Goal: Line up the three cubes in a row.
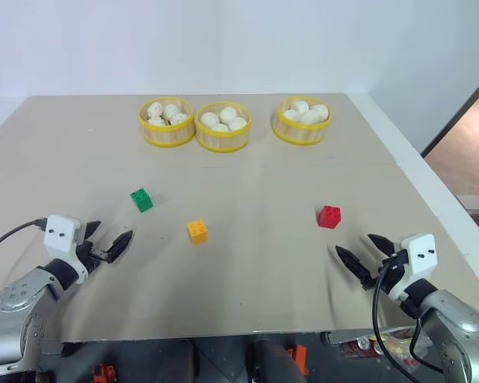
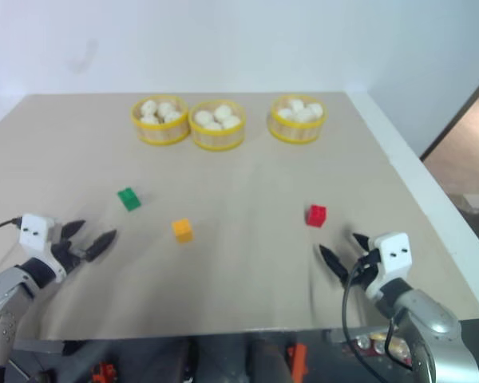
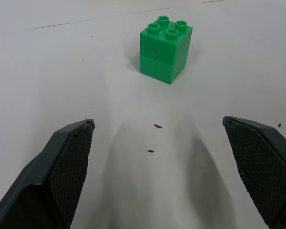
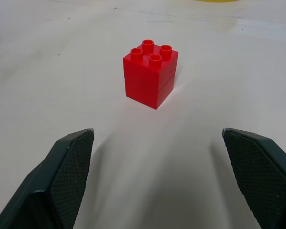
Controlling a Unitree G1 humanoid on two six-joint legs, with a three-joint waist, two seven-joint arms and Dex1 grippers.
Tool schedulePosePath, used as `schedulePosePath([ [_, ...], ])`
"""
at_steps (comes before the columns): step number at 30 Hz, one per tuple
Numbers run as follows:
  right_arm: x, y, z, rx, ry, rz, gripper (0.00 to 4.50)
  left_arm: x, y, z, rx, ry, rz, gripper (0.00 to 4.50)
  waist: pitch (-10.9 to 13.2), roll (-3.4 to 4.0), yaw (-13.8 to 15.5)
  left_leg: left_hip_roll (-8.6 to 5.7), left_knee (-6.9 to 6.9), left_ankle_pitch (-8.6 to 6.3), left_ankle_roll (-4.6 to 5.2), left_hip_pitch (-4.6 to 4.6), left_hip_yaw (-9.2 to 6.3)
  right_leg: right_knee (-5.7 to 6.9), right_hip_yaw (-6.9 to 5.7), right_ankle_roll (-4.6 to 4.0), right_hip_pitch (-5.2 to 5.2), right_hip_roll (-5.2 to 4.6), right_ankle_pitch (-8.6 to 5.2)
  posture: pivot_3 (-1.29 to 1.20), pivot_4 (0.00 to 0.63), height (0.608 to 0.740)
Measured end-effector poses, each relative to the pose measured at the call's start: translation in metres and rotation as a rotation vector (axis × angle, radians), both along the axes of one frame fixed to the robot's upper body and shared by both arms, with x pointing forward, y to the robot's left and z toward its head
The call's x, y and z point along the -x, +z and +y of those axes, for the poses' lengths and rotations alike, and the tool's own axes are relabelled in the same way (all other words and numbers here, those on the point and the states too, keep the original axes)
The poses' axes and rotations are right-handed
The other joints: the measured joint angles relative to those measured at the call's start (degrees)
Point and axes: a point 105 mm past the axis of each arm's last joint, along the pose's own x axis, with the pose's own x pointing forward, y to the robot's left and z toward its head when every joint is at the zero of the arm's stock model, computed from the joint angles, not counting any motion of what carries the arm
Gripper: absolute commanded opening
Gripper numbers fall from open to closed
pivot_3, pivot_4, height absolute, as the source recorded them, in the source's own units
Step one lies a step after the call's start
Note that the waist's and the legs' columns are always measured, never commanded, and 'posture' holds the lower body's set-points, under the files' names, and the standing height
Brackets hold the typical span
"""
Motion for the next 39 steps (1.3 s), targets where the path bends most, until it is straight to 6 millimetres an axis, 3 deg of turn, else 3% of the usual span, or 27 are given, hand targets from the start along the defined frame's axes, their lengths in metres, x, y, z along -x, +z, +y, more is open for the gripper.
schedulePosePath([
  [15,0.003,-0.001,0.007,0.063,0.047,-0.014,4.5,0.005,0.001,-0.001,-0.012,0.001,-0.053,4.49,-0.01,-0.02,0.0,0.03,0.01,-0.02,-0.01,0.01,0.05,0.0,0.03,0.0,0.0,0.0,0.0,0.0,0.15,0.74],
  [20,0.002,0.003,0.007,0.095,0.042,-0.051,4.5,0.007,0.012,-0.007,-0.078,-0.062,-0.13,4.49,-0.01,-0.02,0.01,0.03,0.0,-0.02,-0.02,0.0,0.11,-0.01,0.05,0.0,-0.02,0.01,0.0,0.0,0.15,0.74],
  [24,0.0,0.013,0.009,0.104,0.001,-0.11,4.5,0.013,0.02,-0.028,-0.141,-0.209,-0.186,4.49,-0.01,-0.02,0.01,0.04,0.0,-0.02,-0.03,0.0,0.11,0.0,0.07,0.0,-0.02,0.0,0.0,0.0,0.15,0.74],
  [30,-0.023,0.055,0.022,0.021,-0.07,-0.22,4.5,0.029,0.026,-0.079,-0.143,-0.549,-0.151,4.49,0.0,-0.02,-0.16,0.15,0.02,-0.02,-0.02,0.09,0.11,0.0,0.17,-0.03,-0.05,0.0,0.04,0.0,0.15,0.74],
  [33,-0.036,0.063,0.026,-0.039,-0.109,-0.197,4.5,0.036,0.028,-0.097,-0.151,-0.7,-0.109,4.49,0.0,-0.01,-0.14,0.15,0.02,-0.01,-0.01,0.04,0.15,0.0,0.15,-0.04,-0.04,0.1,0.04,0.0,0.15,0.74],
  [36,-0.045,0.069,0.044,-0.068,-0.1,-0.173,4.5,0.041,0.035,-0.117,-0.167,-0.857,-0.094,4.49,0.0,-0.01,-0.11,0.15,-0.02,-0.01,-0.01,-0.05,0.14,0.0,0.18,-0.04,-0.09,0.22,0.03,0.0,0.15,0.74],
  [39,-0.05,0.067,0.053,-0.099,-0.126,-0.147,4.5,0.045,0.038,-0.129,-0.161,-0.946,-0.079,4.49,-0.01,-0.01,-0.12,0.15,-0.1,-0.04,0.0,-0.07,0.13,0.0,0.24,0.05,-0.09,0.3,-0.05,0.0,0.15,0.74],
])
